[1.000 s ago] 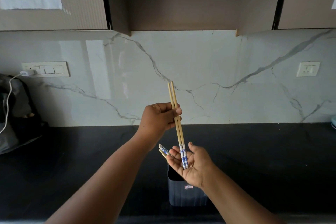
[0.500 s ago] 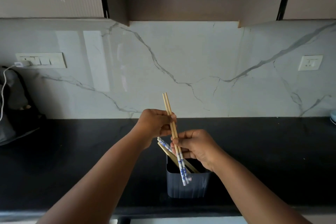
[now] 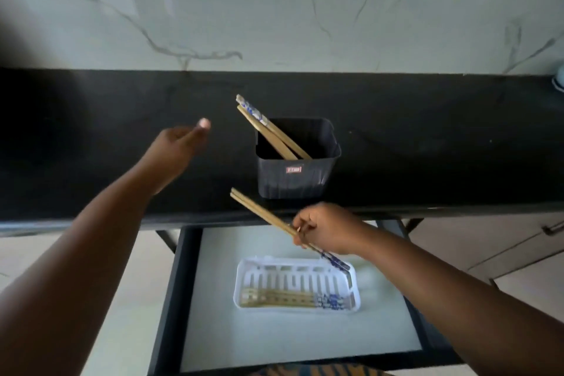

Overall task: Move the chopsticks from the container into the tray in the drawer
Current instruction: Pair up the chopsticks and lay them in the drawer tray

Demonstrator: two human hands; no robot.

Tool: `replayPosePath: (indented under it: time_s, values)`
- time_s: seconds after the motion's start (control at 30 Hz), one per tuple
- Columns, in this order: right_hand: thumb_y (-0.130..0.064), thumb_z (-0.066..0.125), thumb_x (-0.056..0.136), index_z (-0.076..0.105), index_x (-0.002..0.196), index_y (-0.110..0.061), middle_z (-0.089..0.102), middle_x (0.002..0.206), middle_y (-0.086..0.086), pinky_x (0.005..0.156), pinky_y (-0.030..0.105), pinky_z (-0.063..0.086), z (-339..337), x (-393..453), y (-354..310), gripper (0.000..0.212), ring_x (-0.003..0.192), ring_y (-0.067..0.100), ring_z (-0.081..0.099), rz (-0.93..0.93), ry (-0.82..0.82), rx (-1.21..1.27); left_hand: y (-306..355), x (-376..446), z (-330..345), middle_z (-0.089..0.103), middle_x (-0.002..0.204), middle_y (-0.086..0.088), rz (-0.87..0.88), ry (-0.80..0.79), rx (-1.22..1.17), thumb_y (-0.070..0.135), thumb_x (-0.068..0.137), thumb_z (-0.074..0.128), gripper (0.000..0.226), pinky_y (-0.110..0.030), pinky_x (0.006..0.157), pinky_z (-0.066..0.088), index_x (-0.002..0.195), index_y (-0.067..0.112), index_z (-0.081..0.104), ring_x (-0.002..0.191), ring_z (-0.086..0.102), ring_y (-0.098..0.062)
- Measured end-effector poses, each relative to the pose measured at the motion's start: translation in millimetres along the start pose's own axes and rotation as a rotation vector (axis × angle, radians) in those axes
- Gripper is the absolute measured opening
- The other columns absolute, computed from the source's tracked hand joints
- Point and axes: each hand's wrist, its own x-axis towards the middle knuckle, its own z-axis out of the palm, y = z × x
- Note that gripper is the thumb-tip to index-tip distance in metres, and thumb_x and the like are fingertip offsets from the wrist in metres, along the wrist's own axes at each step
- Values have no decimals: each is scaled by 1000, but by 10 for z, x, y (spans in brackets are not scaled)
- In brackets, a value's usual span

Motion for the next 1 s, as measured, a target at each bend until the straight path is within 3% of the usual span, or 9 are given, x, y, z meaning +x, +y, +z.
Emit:
replayPosePath:
  time_s: [0.03, 0.1, 0.2, 0.27, 0.37, 0.53, 0.7, 0.87, 1.0]
  values:
    - [-20, 72, 79, 72, 82, -24, 74, 80, -6, 61, 23, 51, 106, 1, 108, 5, 65, 3, 65, 13, -44, -36, -174, 17, 91, 67, 82, -8, 37, 15, 175, 63, 83, 57, 45, -30, 67, 44, 83, 20, 69, 75, 61, -17]
    - [-20, 66, 83, 73, 89, -24, 73, 87, -8, 58, 19, 43, 298, 7, 309, 10, 65, -3, 57, 28, -142, -117, -451, 38, 291, 64, 124, -14, 44, -45, 492, 57, 89, 55, 52, -39, 95, 42, 124, 19, 61, 116, 57, -29]
    - [-13, 54, 86, 69, 94, -16, 71, 94, -3, 65, 26, 44, 531, 49, 538, 18, 71, 8, 57, 41, -217, -226, -727, 27, 584, 17, 161, -9, 65, -165, 821, 68, 89, 37, 80, -48, 117, 5, 152, 21, 21, 148, 6, -30]
    - [-7, 50, 85, 67, 94, -12, 71, 97, 0, 65, 27, 43, 664, 97, 633, 20, 72, 12, 55, 61, -220, -269, -866, -42, 717, 2, 163, -5, 90, -198, 943, 75, 86, 18, 87, -48, 117, -6, 154, 22, 8, 149, -8, -25]
    - [-2, 50, 86, 62, 85, -7, 70, 100, 5, 60, 25, 40, 838, 175, 723, 13, 78, 19, 59, 81, -211, -362, -979, -129, 761, 0, 163, -1, 126, -161, 968, 77, 82, 3, 90, -46, 119, -6, 154, 22, 6, 149, -6, -22]
    - [1, 52, 88, 61, 85, -6, 49, 96, 6, 70, 27, 43, 1027, 252, 788, 11, 85, 26, 55, 121, -248, -541, -972, -132, 776, 0, 163, 0, 136, -135, 971, 75, 86, 8, 86, -44, 120, -4, 154, 22, 6, 149, -6, -21]
    - [4, 49, 86, 30, 58, -18, 42, 79, 5, 60, 25, 34, 1101, 285, 833, 40, 78, 23, 45, 147, -288, -599, -977, -123, 775, 0, 163, 1, 125, -125, 977, 76, 85, 6, 90, -42, 119, -5, 154, 19, 4, 149, -6, -19]
    - [1, 48, 85, 30, 56, -18, 46, 80, 5, 47, 22, 24, 1155, 307, 915, 40, 72, 25, 45, 120, -248, -601, -980, -130, 787, 1, 163, 1, 129, -115, 972, 76, 85, 7, 90, -43, 120, -3, 154, 18, 6, 149, -5, -19]
    - [-4, 51, 87, 44, 64, -16, 51, 78, 4, 53, 24, 34, 1185, 340, 966, 28, 72, 25, 50, 120, -218, -559, -976, -133, 782, 1, 163, 1, 127, -116, 976, 76, 86, 6, 90, -43, 120, -3, 154, 18, 5, 149, -5, -19]
